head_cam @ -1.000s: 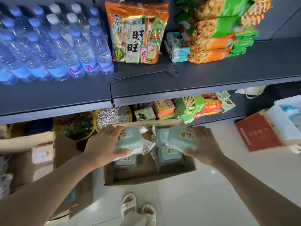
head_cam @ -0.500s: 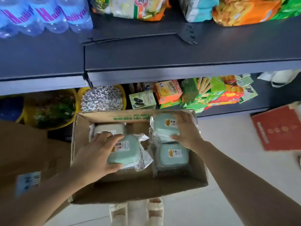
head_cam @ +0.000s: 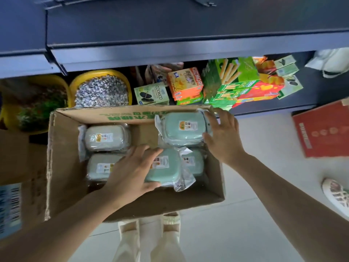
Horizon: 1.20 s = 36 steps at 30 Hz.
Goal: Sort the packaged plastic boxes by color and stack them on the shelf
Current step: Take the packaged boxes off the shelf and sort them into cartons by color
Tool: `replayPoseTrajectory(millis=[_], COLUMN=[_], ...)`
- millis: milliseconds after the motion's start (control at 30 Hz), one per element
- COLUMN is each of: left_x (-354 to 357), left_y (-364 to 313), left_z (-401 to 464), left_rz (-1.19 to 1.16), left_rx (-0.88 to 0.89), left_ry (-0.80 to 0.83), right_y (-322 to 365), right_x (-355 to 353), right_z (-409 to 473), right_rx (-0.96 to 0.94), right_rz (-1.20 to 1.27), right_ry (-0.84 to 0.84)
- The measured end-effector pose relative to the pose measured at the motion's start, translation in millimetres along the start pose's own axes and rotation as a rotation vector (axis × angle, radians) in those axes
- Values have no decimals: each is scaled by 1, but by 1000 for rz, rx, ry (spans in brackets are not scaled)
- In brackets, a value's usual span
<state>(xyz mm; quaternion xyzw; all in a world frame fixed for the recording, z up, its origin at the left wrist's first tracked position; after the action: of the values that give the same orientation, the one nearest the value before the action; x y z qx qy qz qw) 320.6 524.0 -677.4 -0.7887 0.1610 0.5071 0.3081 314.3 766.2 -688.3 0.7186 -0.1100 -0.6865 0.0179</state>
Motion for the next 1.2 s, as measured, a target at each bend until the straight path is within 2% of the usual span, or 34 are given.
replayPoseTrajectory(millis=[67, 167, 267, 467, 733, 933, 1033, 1200], left_x=[10, 28, 43, 66, 55, -6, -65, -201], left_y=[-24, -50, -64, -62, -67, -64, -49, -22], left_z=[15, 36, 52, 67, 60, 29, 13, -15], left_rz=[-23, -76, -54, -84, -38, -19, -28, 14], left_rx=[28, 4, 2, -61, -69, -64, -96, -107], left_ry=[7, -3, -29, -51, -8, -29, -58, -135], right_y=[-18, -37, -43, -35, -30, -18, 9, 80], right_x=[-6, 8, 14, 19, 17, -7, -57, -184], right_z=[-16, -41, -58, -69, -73, -70, -56, -18], right_rx=[110, 239, 310, 278, 267, 345, 302, 154], right_rz=[91, 226, 338, 474, 411, 297, 243, 245], right_ry=[25, 284, 396, 344, 321, 431, 347, 149])
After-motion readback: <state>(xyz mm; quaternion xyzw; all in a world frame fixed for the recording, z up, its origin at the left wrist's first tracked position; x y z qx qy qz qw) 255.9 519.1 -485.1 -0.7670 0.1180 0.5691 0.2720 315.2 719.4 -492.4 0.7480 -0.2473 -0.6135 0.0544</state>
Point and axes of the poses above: each hand's wrist, its own z-axis towards the middle knuckle, its own x-axis out of the palm, y = z × x, the point moved 5 cm from there along z, towards the middle knuckle, and after that the axes turned 1 degree about -y, right-handed, at the moved point
